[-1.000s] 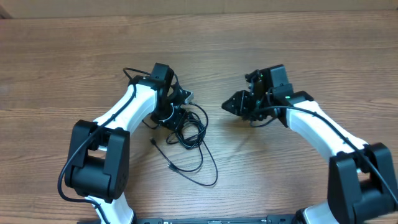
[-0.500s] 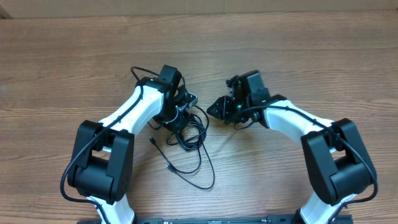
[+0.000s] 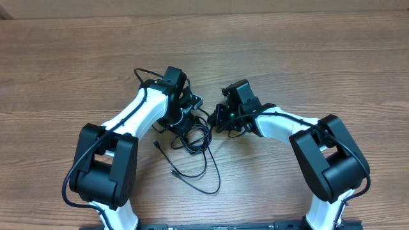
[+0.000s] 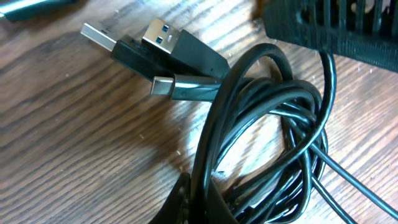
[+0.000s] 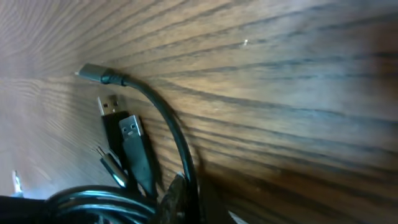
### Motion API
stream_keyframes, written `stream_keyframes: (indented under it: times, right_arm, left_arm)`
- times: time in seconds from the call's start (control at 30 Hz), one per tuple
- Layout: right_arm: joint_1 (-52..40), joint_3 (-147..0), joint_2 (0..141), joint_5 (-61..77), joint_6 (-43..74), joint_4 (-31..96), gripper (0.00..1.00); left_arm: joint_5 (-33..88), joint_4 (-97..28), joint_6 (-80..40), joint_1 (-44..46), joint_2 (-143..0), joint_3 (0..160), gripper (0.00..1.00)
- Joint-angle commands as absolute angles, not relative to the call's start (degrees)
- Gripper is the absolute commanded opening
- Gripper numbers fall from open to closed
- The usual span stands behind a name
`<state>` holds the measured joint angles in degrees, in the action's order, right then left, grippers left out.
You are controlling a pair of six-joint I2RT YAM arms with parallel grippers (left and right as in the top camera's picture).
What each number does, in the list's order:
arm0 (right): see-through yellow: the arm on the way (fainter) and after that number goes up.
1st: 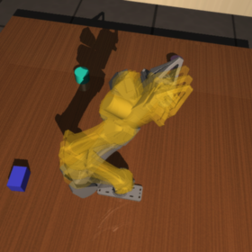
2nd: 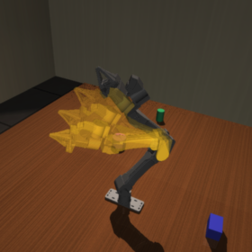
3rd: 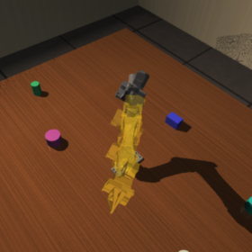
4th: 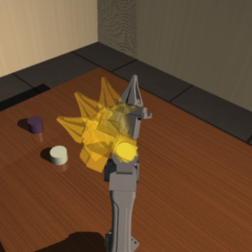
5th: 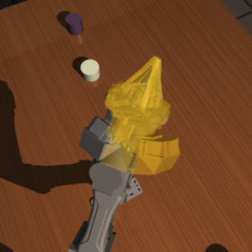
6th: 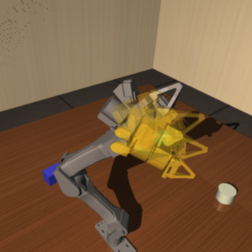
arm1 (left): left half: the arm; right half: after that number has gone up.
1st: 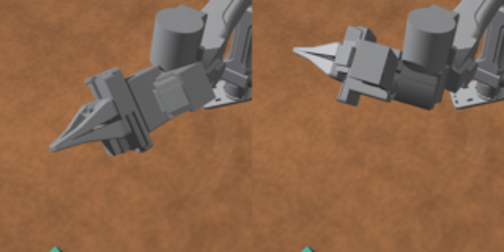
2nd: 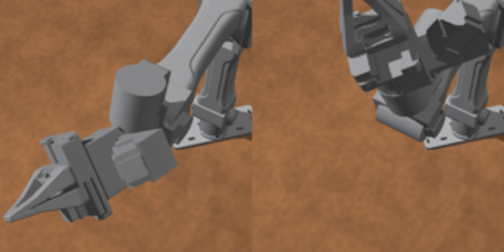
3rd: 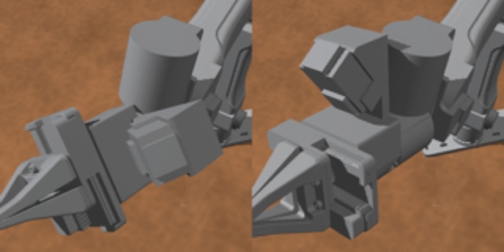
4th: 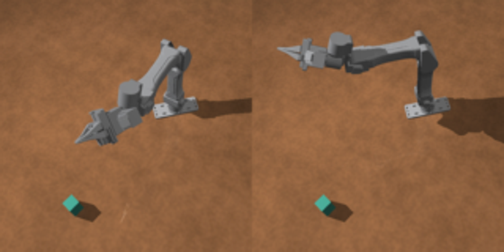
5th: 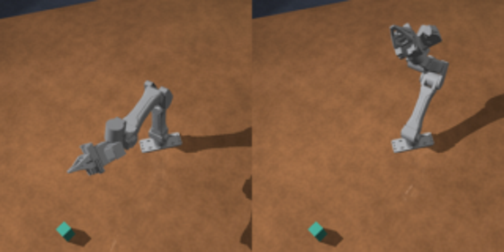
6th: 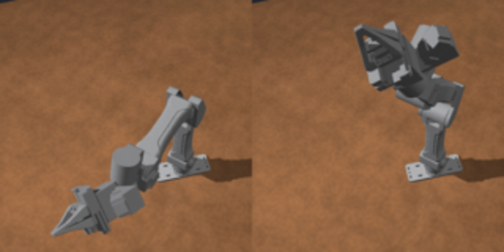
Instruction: Untangle cables
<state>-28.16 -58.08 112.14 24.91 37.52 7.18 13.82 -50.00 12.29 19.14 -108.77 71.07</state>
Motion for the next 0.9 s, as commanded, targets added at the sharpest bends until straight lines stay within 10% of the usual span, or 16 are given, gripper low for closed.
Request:
stream_keyframes:
  times: [0.0, 0.87]
  right_arm:
    - [-25.2, -59.0, 108.9, 26.6, 37.5, 7.9, 0.04]
    - [-35.5, -58.9, 94.1, 15.0, 41.2, 20.5, 0.04]
  left_arm:
    - [12.7, -48.9, 8.7, 19.0, -107.1, 71.1, 0.04]
    - [26.7, -41.6, -17.0, 18.7, -97.5, 71.7, 0.04]
